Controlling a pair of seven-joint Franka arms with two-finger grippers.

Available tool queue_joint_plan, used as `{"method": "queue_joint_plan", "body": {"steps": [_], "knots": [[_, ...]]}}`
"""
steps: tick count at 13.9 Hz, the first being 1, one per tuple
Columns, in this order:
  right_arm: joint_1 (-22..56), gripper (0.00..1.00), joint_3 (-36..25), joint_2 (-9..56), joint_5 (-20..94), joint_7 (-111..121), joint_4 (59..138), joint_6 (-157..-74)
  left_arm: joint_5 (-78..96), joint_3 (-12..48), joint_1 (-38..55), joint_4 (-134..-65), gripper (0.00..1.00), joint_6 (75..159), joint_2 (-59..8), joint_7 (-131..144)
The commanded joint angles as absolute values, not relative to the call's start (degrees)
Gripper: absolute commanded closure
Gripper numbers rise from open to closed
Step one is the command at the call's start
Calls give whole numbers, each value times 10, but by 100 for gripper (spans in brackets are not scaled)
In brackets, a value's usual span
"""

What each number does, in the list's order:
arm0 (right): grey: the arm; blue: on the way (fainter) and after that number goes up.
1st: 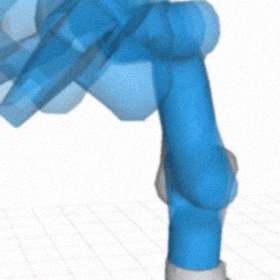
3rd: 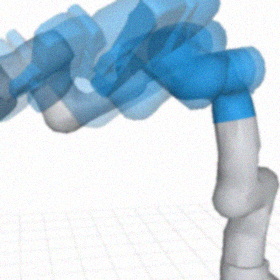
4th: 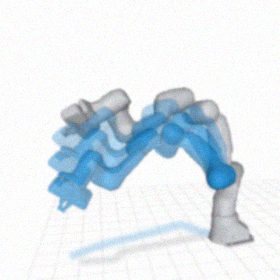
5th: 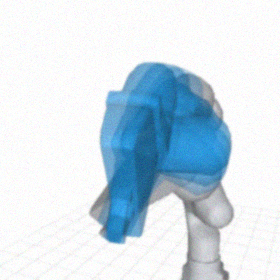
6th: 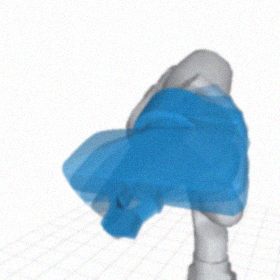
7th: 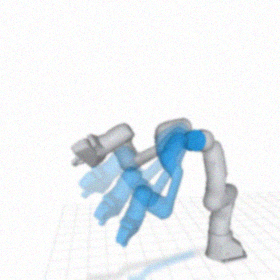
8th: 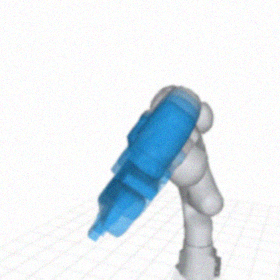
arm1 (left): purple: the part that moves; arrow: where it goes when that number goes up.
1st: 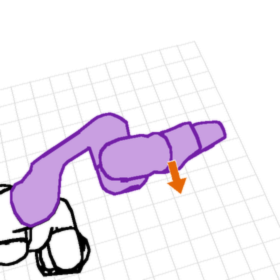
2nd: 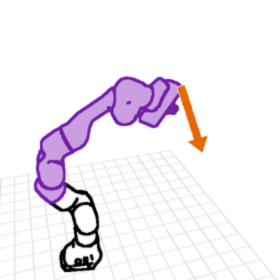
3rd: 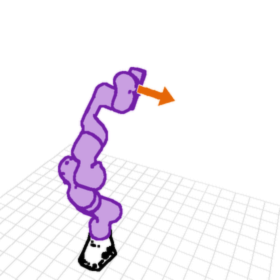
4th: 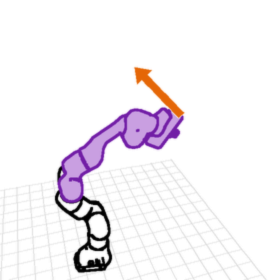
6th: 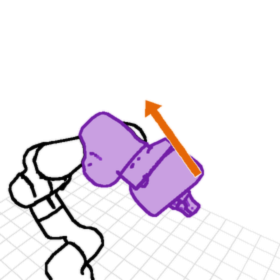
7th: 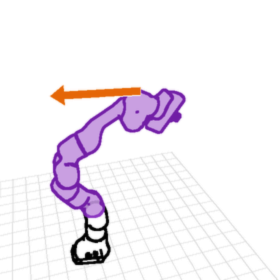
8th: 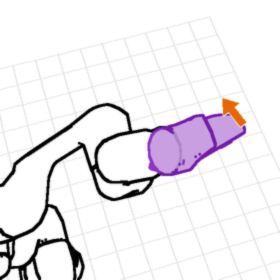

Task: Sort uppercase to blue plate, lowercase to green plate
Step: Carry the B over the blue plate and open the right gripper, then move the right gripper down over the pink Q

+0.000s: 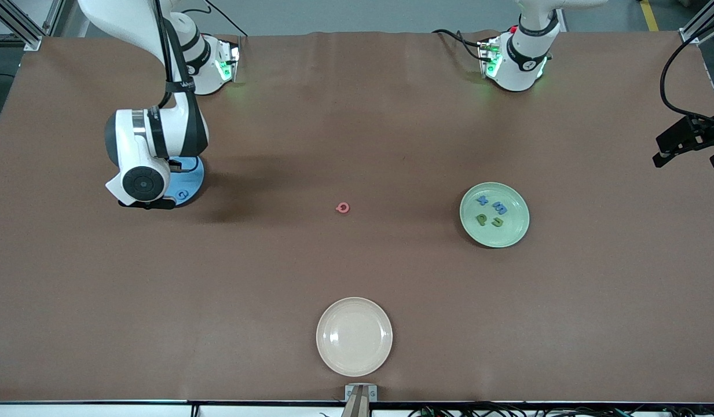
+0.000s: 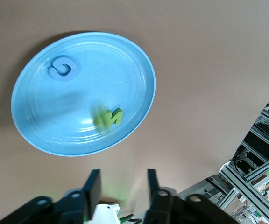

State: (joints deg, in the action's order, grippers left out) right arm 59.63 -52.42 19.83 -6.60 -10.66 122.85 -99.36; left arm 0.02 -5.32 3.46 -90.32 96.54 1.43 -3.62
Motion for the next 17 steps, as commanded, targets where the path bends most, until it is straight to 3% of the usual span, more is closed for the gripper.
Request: {"method": "queue_joint_plan", "body": {"steps": [1,5,11,17], "knots": [[599,0,-525,173,28,-137,1233,-1001,-6,-54,37,-902,0,968,18,-46],[676,0,-521,178,161,-323,1198,-1076,-7,-54,38,-902,0,968,18,-46],[808,0,-503,204,332,-602,1189,-1329,-7,-54,37,-902,0,969,18,-46],[804,0,-463,341,381,-944,1065,-1353,-7,-54,36,-902,0,971,18,-47]]}}
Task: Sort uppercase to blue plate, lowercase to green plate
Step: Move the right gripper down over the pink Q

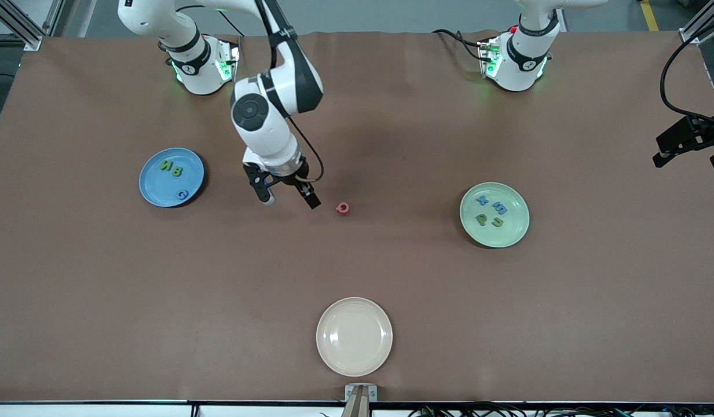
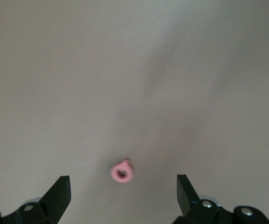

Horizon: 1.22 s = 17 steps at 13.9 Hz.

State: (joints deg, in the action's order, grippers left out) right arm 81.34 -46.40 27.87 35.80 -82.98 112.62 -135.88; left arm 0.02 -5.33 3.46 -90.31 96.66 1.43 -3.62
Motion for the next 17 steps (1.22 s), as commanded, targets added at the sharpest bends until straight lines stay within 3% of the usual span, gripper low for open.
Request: {"method": "queue_joint_plan", "body": {"steps": [1,3,5,7,14,17], "knots": [[792,0,-462,348,390,-992,1049,-1351,-7,-54,36,-902,0,972,18,-47],[742,0,-438,356,397,-1027,998,-1299,-7,-54,37,-902,0,972,18,-47],[663,0,-390,400,383,-1027,891,-1178,-8,-54,37,-902,0,972,18,-47],[648,0,-369,409,368,-1034,866,-1150,-7,-54,35,-902,0,972,18,-47],[735,0,-366,410,326,-1065,998,-1339,-7,-54,35,-903,0,972,17,-47],[742,0,-348,420,330,-1070,1019,-1361,-7,-54,35,-902,0,972,17,-47]]}}
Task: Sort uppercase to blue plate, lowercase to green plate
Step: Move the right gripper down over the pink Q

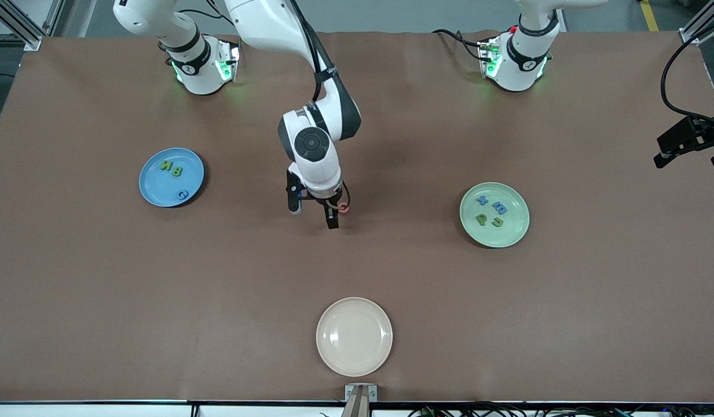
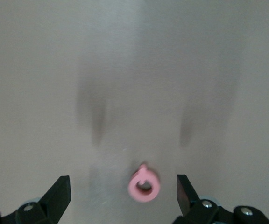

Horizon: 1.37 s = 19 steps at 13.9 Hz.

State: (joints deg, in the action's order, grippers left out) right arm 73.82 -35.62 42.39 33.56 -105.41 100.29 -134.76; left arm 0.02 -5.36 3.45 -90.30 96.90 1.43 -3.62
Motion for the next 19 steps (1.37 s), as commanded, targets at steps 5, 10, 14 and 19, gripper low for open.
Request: {"method": "queue_joint_plan", "body": {"steps": [5,10,14,19], "knots": [[704,0,-312,430,342,-1080,1000,-1386,-7,-54,35,-903,0,972,17,-47],[657,2,-260,431,344,-1082,977,-1382,-7,-54,35,-903,0,972,17,-47],[652,3,-242,439,342,-1109,968,-1385,-7,-54,35,-903,0,972,17,-47],[657,12,-237,446,331,-1105,962,-1381,-7,-54,35,-903,0,972,17,-47]]}}
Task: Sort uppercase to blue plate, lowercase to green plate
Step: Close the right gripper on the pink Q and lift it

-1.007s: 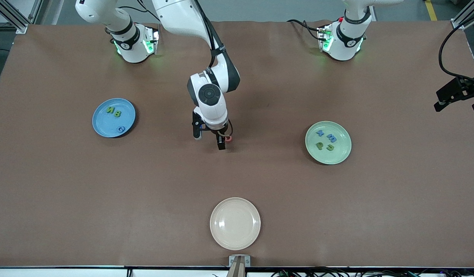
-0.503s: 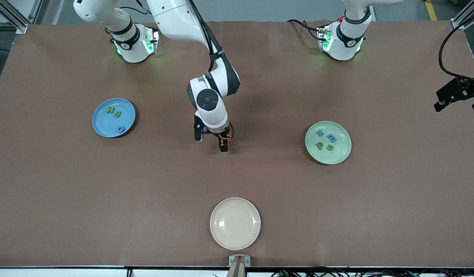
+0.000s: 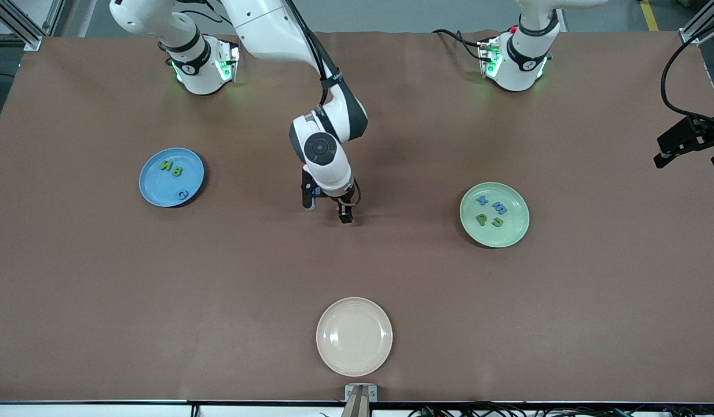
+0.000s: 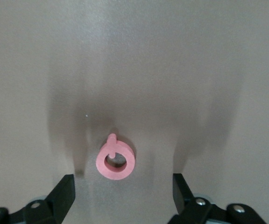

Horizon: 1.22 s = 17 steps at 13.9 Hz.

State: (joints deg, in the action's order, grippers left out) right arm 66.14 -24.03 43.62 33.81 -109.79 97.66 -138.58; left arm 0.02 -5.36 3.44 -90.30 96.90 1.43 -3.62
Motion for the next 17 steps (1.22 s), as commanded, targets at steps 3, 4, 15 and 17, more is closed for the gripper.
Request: {"method": "queue_joint_plan", "body": {"steps": [3,4,15,17], "knots": [[657,12,-237,446,300,-1105,963,-1377,-7,-54,35,-903,0,972,17,-47],[656,12,-237,447,298,-1105,963,-1377,-6,-54,35,-903,0,972,17,-47],[655,97,-237,457,280,-1101,961,-1374,-6,-54,35,-903,0,972,17,-47],[643,100,-238,457,258,-1095,939,-1326,-6,-54,35,-903,0,972,17,-47]]}}
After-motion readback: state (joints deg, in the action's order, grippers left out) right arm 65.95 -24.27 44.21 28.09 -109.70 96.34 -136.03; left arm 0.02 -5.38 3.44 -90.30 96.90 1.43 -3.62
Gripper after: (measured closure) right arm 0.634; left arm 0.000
